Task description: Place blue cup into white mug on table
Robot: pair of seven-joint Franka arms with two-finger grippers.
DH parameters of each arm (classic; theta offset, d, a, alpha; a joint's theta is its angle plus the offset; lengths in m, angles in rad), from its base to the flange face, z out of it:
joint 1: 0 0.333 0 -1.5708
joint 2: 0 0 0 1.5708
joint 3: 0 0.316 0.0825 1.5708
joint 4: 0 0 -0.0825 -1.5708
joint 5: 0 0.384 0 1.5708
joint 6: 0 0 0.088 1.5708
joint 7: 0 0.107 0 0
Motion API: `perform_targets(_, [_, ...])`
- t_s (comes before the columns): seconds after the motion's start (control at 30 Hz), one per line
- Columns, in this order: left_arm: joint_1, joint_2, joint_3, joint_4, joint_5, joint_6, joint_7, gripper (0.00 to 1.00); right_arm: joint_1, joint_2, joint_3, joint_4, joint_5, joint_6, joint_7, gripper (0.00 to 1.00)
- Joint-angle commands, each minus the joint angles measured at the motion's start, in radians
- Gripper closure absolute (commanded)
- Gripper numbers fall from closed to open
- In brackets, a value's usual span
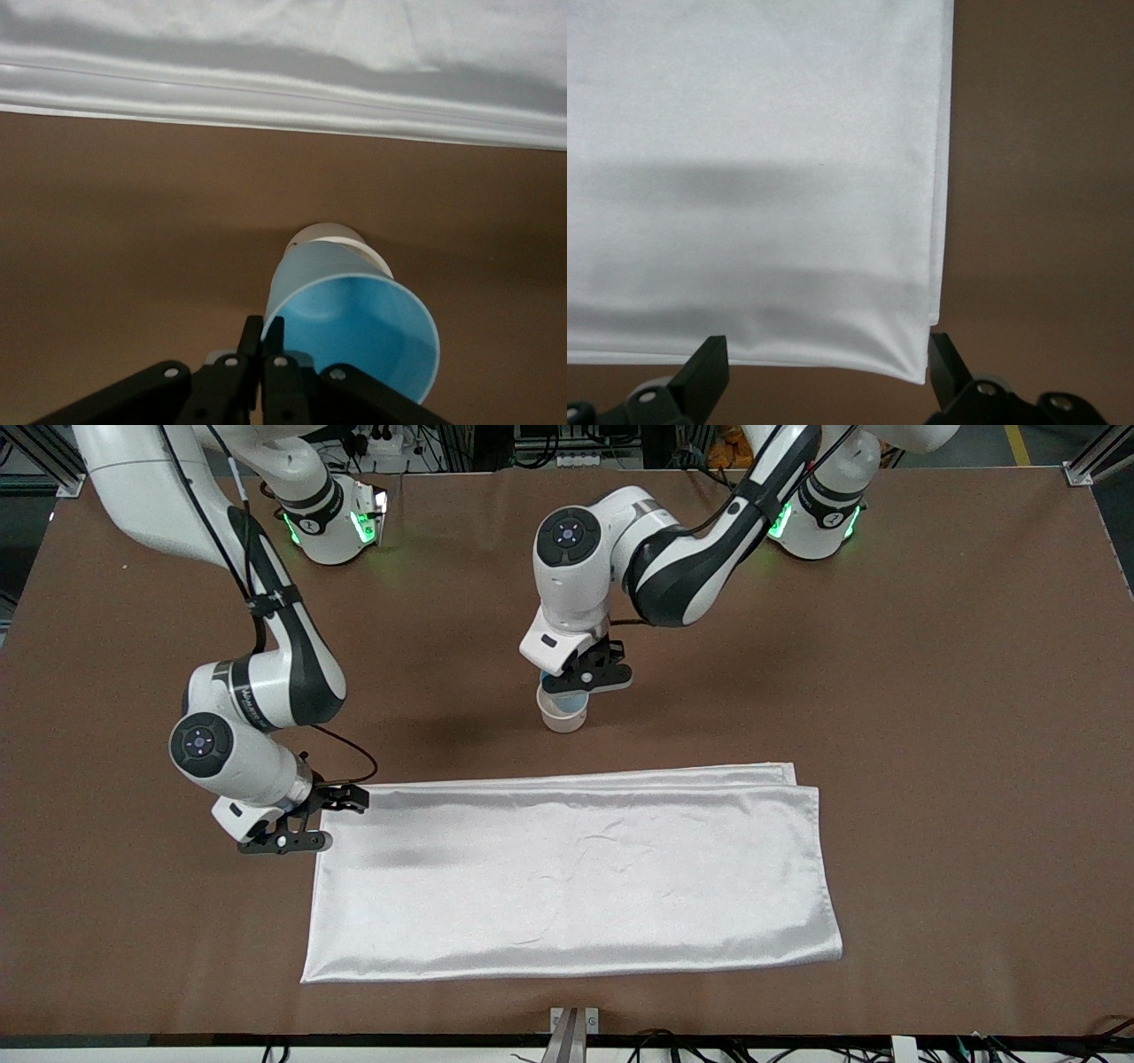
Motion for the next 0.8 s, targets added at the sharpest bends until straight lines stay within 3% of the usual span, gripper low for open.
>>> perform_targets(0.0, [-0.028,0.038,0.007,0.007,-0.018,0.005,-0.034,1.00,-0.042,0.051,0.016,0.071,-0.013,-0.010,-0.061,0.00])
perform_targets(0.37, [-0.047,0.071,0.009,0.007,-0.009,0.006,-0.060,0.98,-0.103,0.053,0.017,0.076,-0.012,-0.028,-0.171,0.00])
perform_targets(0.5, [-0.043,0.081,0.010,0.009,-0.008,0.006,-0.059,0.12,-0.123,0.007,0.018,0.062,-0.012,-0.120,-0.176,0.00])
perform_targets(0.53, [-0.043,0.083,0.012,0.009,-0.006,0.006,-0.057,0.00,-0.128,-0.008,0.018,0.058,-0.012,-0.134,-0.176,0.00])
perform_targets(0.77, [-0.033,0.071,0.019,0.042,-0.001,0.008,-0.037,0.00,-0.139,-0.129,0.018,-0.060,-0.012,-0.142,-0.208,0.00])
